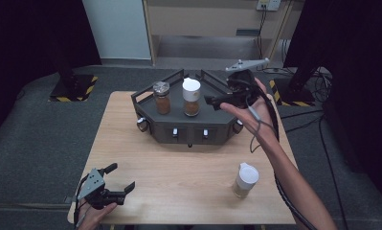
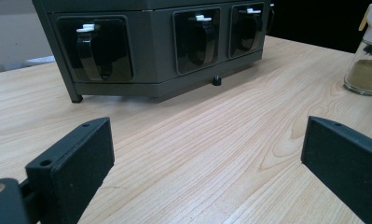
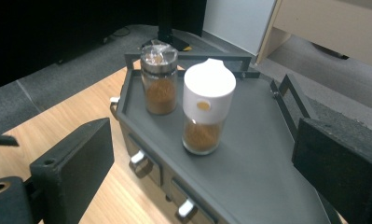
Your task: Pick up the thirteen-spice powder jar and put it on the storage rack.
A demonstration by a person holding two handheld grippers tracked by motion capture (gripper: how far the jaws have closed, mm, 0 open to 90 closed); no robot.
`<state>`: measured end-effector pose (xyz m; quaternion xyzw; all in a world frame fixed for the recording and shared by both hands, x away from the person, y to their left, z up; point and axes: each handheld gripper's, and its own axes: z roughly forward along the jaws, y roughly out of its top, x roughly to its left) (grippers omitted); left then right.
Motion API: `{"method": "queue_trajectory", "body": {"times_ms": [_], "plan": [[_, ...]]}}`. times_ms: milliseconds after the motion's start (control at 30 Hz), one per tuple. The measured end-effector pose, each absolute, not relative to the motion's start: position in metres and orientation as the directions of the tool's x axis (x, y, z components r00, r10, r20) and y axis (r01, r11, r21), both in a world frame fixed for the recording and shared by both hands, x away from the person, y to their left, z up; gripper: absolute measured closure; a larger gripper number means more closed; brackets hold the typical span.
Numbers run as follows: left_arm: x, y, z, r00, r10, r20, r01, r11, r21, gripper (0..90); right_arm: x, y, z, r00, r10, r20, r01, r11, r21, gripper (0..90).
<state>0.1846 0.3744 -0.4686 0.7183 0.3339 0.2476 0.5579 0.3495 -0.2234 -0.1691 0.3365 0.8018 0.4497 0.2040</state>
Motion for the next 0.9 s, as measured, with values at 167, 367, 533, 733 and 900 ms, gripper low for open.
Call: {"method": "queue_trajectory", "body": {"times_ms": [167,367,533,733,900], "plan": [[0.185,0.374,-0.469,0.655,0.756,-0.017,0.204,-0.155,0.967,1.2,0.328,-0.246,-0.179,-0.686,0.727,-0.026,0.335,0.348,0.876,5.4],[0.185,0.374,-0.468,0.654,0.756,-0.016,0.206,-0.157,0.966,1.2,0.303,-0.271,-0.193,-0.672,0.74,-0.024,0.331,0.329,0.884,5.5],[0.185,0.373,-0.468,0.655,0.755,-0.015,0.208,-0.162,0.964,1.2,0.284,-0.294,-0.212,-0.65,0.76,-0.011,0.327,0.294,0.898,5.6],[0.185,0.375,-0.468,0.655,0.755,-0.027,0.211,-0.149,0.966,1.2,0.26,-0.316,-0.239,-0.628,0.778,0.002,0.324,0.259,0.91,5.4],[0.184,0.375,-0.468,0.653,0.757,-0.025,0.213,-0.151,0.965,1.2,0.244,-0.33,-0.261,-0.603,0.798,0.015,0.342,0.242,0.908,5.3]]}}
